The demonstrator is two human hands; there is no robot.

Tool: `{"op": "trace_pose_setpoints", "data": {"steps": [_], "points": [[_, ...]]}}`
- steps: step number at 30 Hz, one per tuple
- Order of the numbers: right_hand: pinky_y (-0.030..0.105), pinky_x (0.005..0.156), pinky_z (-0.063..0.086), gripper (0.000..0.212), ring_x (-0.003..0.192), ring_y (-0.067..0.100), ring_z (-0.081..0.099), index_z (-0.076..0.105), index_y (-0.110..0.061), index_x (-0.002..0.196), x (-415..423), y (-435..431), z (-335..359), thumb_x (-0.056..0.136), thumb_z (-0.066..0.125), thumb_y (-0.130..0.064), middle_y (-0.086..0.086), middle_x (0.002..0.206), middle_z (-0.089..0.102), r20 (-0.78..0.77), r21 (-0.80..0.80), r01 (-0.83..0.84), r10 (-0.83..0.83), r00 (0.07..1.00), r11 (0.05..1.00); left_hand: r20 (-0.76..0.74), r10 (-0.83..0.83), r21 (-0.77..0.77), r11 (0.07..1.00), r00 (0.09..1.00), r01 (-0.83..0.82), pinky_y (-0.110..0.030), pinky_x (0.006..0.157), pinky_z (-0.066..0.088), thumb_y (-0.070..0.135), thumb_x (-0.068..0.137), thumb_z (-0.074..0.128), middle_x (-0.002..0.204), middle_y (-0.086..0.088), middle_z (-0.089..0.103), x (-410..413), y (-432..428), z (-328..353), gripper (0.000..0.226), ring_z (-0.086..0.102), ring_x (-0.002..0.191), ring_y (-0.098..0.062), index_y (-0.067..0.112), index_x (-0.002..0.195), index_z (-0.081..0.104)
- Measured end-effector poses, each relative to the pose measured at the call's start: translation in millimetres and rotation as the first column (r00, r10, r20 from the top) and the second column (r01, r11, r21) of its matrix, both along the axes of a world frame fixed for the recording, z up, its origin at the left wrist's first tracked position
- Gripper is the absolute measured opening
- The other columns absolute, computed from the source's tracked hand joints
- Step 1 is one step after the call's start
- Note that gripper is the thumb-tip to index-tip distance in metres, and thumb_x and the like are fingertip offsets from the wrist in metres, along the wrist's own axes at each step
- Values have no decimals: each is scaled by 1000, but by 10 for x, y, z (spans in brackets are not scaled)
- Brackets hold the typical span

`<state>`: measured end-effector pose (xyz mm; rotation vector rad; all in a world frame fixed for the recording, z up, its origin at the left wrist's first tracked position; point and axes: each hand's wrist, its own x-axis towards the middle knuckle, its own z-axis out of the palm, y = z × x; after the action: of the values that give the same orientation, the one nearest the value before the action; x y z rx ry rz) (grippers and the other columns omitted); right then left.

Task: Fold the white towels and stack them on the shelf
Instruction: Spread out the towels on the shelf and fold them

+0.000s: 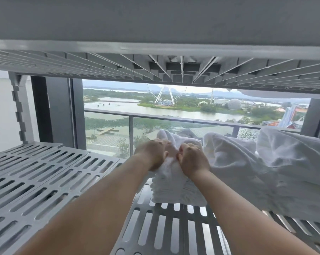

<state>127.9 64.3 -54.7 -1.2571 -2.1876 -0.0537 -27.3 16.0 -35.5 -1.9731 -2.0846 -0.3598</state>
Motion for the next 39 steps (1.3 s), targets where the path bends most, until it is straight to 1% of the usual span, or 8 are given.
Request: {"op": "trace_pose_setpoints", "data": {"steps": [6,9,11,16,26,32,35,39], "points": [[36,88,49,21,112,28,54,59,-11,107,-65,-113,-52,102,45,-25,10,116,62,-18,11,35,-35,999,999,39,15,55,998,999,-17,-44,94,52,42,100,43,139,-6,58,-59,-48,-56,51,59,121,-27,36,150,35],[36,88,44,21,114,30,52,57,-9,108,-67,-165,-46,102,44,-25,11,119,58,-73,-4,41,-42,996,999,148,22,9,1000,989,-23,-45,96,49,65,90,49,145,-9,52,-98,-99,-61,84,55,127,-31,27,157,16],[38,87,43,19,114,31,51,55,-11,103,-67,-220,-51,102,44,-27,10,118,57,-126,-29,34,-37,991,999,273,31,-22,999,962,-26,-48,103,45,66,88,51,155,-7,40,-124,-138,-73,94,46,136,-30,27,159,6],[36,82,40,17,110,29,52,49,-14,96,-84,-378,-110,103,42,-28,8,115,57,-185,-47,31,-39,982,998,383,-77,-14,996,920,89,-44,112,35,46,94,53,163,-5,28,-122,-241,-117,85,35,145,-26,24,160,4],[32,77,33,18,104,23,50,44,-21,85,-116,-706,-243,101,42,-30,0,105,56,-264,-31,63,-69,962,998,346,-180,202,973,921,114,-46,94,51,12,93,41,142,-10,56,-119,-475,-215,68,58,121,-32,28,157,25],[37,78,42,15,101,25,50,49,-16,91,-90,-996,-291,101,48,-27,3,101,56,-337,123,57,-12,941,991,341,-227,328,938,912,110,-46,90,51,11,90,44,148,0,50,-57,-686,-234,68,60,118,-33,27,155,30],[38,83,44,12,107,28,51,53,-12,94,-75,-1144,-268,98,52,-23,5,109,58,-339,162,27,30,940,986,394,-248,364,926,885,98,-46,96,48,11,89,45,160,10,34,-29,-827,-216,70,53,129,-29,31,154,30],[42,96,46,15,129,29,44,56,-10,101,22,-1330,-260,97,54,-24,6,137,51,-268,156,-1,43,963,988,406,-224,342,936,886,80,-45,99,48,12,89,45,162,12,28,26,-1068,-204,72,50,133,-28,35,155,28]]}}
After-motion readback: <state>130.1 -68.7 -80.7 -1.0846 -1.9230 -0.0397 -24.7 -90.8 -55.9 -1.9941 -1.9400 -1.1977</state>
